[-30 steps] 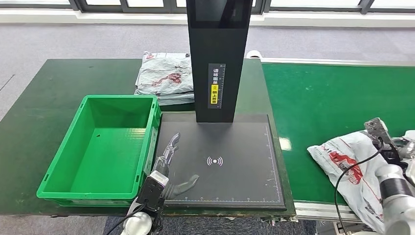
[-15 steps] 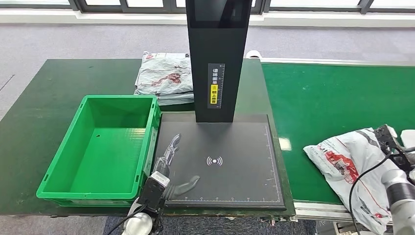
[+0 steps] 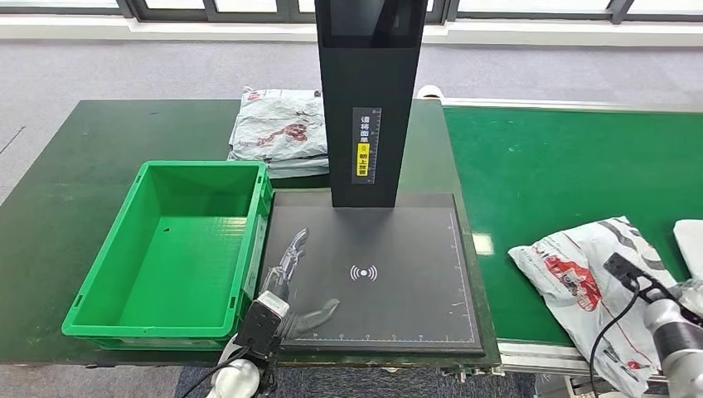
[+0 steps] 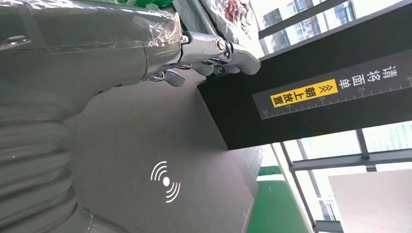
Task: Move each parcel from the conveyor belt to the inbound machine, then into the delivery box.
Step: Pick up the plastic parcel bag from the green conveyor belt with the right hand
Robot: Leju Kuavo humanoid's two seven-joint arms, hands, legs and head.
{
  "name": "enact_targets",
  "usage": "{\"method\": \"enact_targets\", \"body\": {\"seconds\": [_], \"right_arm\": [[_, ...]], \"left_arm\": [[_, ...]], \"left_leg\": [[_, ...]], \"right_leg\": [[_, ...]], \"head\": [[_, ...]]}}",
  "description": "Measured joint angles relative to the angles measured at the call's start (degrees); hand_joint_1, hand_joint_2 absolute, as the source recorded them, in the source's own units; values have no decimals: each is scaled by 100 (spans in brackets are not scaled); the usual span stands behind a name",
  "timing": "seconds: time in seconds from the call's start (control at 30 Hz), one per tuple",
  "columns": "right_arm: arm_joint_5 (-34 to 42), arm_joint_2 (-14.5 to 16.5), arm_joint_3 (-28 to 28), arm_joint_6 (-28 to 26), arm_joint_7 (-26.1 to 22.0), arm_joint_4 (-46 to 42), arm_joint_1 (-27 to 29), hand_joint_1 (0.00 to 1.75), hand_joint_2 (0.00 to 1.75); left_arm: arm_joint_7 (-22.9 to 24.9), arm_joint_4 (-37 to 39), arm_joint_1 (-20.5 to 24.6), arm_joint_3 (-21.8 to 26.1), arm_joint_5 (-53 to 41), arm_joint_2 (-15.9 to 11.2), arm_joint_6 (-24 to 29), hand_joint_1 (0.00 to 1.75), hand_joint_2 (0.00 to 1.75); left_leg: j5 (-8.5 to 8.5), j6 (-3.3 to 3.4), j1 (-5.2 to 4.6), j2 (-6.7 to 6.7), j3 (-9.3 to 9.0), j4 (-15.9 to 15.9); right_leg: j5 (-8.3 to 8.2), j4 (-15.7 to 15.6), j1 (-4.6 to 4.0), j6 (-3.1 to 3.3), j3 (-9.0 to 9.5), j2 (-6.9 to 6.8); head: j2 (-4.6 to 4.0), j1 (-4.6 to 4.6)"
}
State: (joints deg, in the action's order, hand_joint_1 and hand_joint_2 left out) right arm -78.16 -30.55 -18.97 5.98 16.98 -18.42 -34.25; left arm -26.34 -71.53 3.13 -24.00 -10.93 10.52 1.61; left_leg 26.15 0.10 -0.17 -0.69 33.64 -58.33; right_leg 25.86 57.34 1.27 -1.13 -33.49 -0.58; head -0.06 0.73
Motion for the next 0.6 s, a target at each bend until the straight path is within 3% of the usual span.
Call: {"method": "enact_targets", "body": {"seconds": [0.13, 0.6], "right_arm": [[-83, -33, 120, 727, -298, 74, 123, 0, 175], [-111, -82, 234, 862, -345, 147, 140, 0, 175]], "left_arm": [[-94, 145, 86, 0, 48, 4, -107, 0, 175], [-135, 317, 138, 0, 76, 9, -141, 0, 175]], "left_leg": [[0, 0, 0, 2, 1, 0], [0, 0, 0, 3, 1, 0]], "right_leg": [[0, 1, 1, 0, -1, 4], [0, 0, 0, 0, -2, 5]], "head": [[0, 0], [0, -1]]}}
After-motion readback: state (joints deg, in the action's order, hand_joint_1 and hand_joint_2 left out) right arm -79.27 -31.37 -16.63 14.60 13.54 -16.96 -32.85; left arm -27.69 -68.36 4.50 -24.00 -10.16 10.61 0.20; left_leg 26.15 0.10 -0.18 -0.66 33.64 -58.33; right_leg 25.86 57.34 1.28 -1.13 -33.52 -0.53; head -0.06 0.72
